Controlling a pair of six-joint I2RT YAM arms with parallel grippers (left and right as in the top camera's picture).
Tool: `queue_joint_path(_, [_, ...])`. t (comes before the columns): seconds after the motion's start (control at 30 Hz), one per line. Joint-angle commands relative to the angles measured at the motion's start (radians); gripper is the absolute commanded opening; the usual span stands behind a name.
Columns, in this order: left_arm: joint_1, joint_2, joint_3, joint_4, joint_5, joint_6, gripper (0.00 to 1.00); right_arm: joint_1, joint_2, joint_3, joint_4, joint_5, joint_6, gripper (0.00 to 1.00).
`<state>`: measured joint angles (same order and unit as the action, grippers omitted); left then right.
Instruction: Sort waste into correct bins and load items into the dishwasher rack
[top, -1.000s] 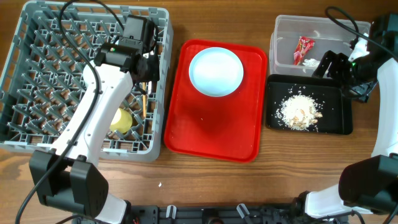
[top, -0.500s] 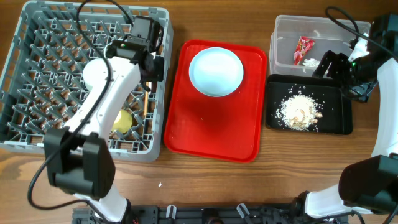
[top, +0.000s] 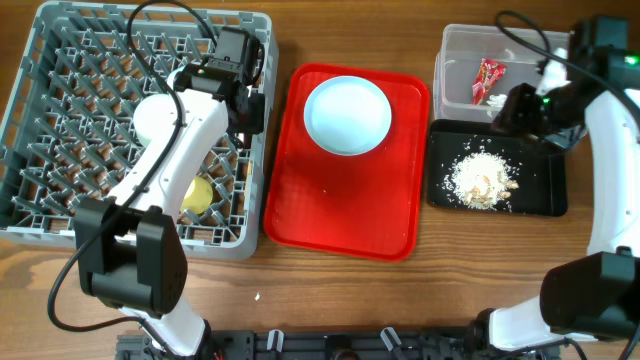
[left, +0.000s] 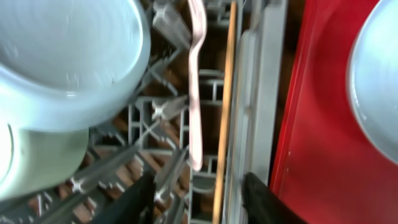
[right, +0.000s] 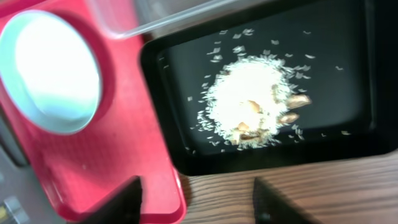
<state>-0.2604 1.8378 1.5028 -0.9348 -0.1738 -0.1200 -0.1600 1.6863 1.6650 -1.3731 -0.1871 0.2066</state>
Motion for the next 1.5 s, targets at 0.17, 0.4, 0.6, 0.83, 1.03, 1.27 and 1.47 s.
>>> queue_joint_path(0.17, [0.003,-0.004,0.001,-0.061,0.219,-0.138,0.25,0.216,-0.024,-0.095,0.035,-0.107,-0.023,0.04])
queue_joint_path(0.4, [0.003,-0.028,0.001,-0.05,0.23,-0.158,0.15,0.384,-0.024,-0.277,0.157,-0.129,-0.021,0.04])
queue_joint_path(0.6, [0.003,-0.079,0.001,-0.05,0.23,-0.158,0.04,0.492,-0.023,-0.457,0.333,-0.116,0.021,0.04])
queue_joint_path(0.83, [0.003,-0.086,0.001,-0.05,0.23,-0.158,0.04,0.51,-0.02,-0.592,0.412,-0.1,0.085,0.04])
queue_joint_path(1.03, [0.003,-0.086,0.001,-0.049,0.23,-0.158,0.04,0.51,-0.02,-0.673,0.452,-0.022,0.118,0.04])
queue_joint_path(1.27, [0.003,-0.086,0.001,-0.047,0.23,-0.158,0.04,0.51,-0.02,-0.743,0.498,-0.014,0.145,0.05])
queue_joint_path(1.47, [0.003,-0.086,0.001,-0.05,0.23,-0.158,0.04,0.51,-0.02,-0.744,0.486,0.068,0.219,0.04])
